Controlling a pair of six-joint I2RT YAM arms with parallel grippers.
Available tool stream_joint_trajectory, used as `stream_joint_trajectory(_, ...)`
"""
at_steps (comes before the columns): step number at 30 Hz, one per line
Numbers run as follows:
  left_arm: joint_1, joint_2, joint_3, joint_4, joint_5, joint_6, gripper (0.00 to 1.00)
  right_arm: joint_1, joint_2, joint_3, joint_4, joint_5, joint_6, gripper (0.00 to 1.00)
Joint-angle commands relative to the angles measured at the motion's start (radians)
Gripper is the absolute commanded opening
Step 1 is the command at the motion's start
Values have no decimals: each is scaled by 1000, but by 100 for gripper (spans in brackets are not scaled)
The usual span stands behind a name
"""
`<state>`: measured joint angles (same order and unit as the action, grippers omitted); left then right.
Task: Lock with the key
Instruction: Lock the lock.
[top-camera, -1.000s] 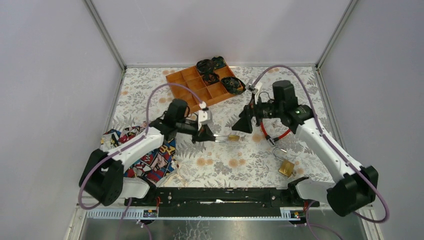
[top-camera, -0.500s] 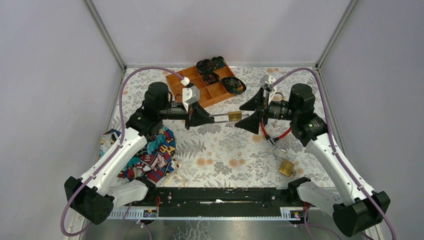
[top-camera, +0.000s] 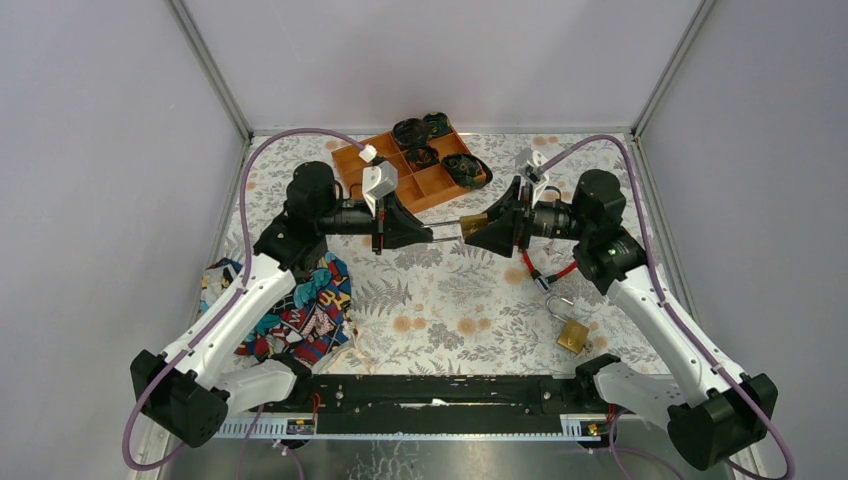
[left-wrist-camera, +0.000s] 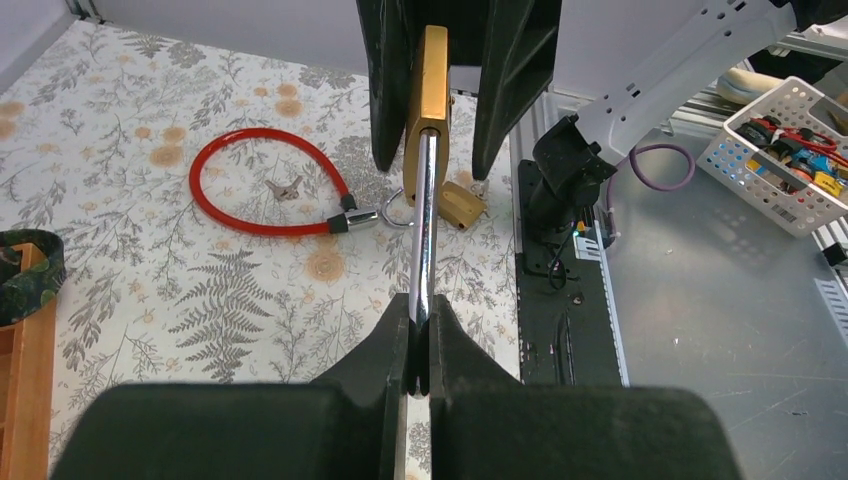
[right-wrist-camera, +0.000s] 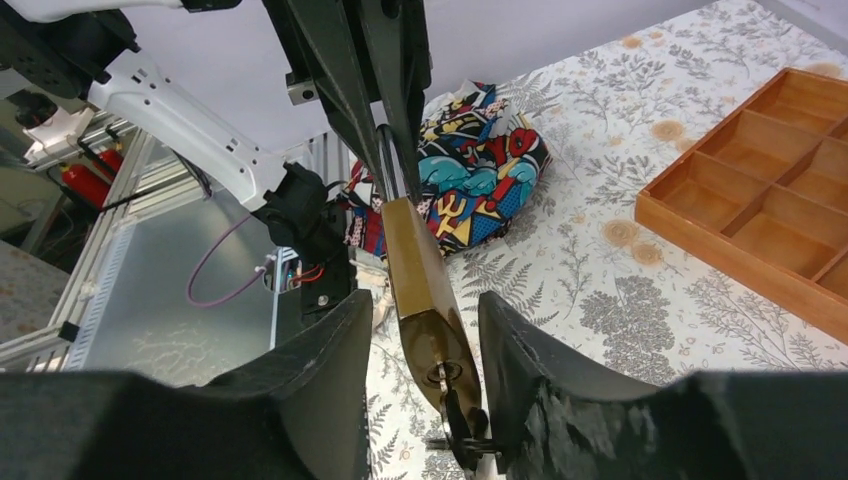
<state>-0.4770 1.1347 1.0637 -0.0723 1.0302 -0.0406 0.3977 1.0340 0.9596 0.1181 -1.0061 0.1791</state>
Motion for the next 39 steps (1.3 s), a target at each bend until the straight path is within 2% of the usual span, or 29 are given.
stream_joint_trajectory(1, -4, -7, 16, 160, 33, -47, 0, 37, 23, 22, 45, 3, 13, 45)
stream_joint_trajectory(2, -5, -5, 17, 163, 35, -48, 0, 44, 29, 27, 34, 7, 12, 39)
stream_joint_trajectory(5, -8, -3, 16, 167, 39, -48, 0, 46, 23, 24, 67, 22, 41, 4)
stream_joint_trajectory(6, -8, -5, 16, 169, 40, -48, 0, 46, 13, 16, 88, 32, 51, 0)
stream_joint_trajectory(11, -8, -18, 4, 188, 43, -36, 0, 45, -14, 18, 137, 44, 129, 0)
stream_joint_trajectory(12, -8, -21, 2, 189, 40, -37, 9, 46, -12, 27, 139, 42, 142, 0)
stream_joint_trajectory(14, -3, -25, 2, 188, 15, -64, 51, 44, -14, 34, 159, 47, 171, 0)
stream_joint_trajectory(15, 7, -27, 3, 189, -3, -94, 64, 41, -22, 32, 181, 50, 185, 0)
stream_joint_trajectory(17, 37, -29, -7, 204, -47, -169, 68, 32, -39, 21, 242, 56, 219, 0)
stream_joint_trajectory(19, 71, -29, -30, 238, -55, -250, 65, 26, -47, 14, 296, 60, 249, 0)
stream_joint_trajectory(23, 84, -37, -63, 328, -30, -317, 43, 26, -33, 20, 337, 45, 282, 0)
stream_joint_trajectory(26, 84, -40, -81, 401, -37, -365, 35, 26, -25, 22, 336, 37, 285, 0)
stream_joint_trajectory(28, 83, -35, -86, 454, -30, -403, 36, 26, -23, 21, 335, 36, 283, 0)
stream_joint_trajectory(31, 84, -34, -92, 518, -16, -439, 45, 26, -23, 22, 324, 35, 275, 0)
stream_joint_trajectory(34, 84, -29, -96, 543, 2, -454, 43, 26, -25, 26, 316, 36, 270, 0)
stream_joint_trajectory(35, 84, -29, -97, 549, 6, -459, 39, 26, -23, 27, 314, 35, 270, 0)
stream_joint_trajectory(36, 84, -27, -100, 558, 7, -465, 30, 26, -23, 28, 313, 33, 270, 0)
stream_joint_trajectory(38, 84, -25, -98, 566, 10, -469, 3, 26, -22, 30, 313, 33, 269, 0)
stream_joint_trajectory(39, 84, -23, -96, 566, 8, -470, 0, 26, -20, 31, 310, 31, 268, 0)
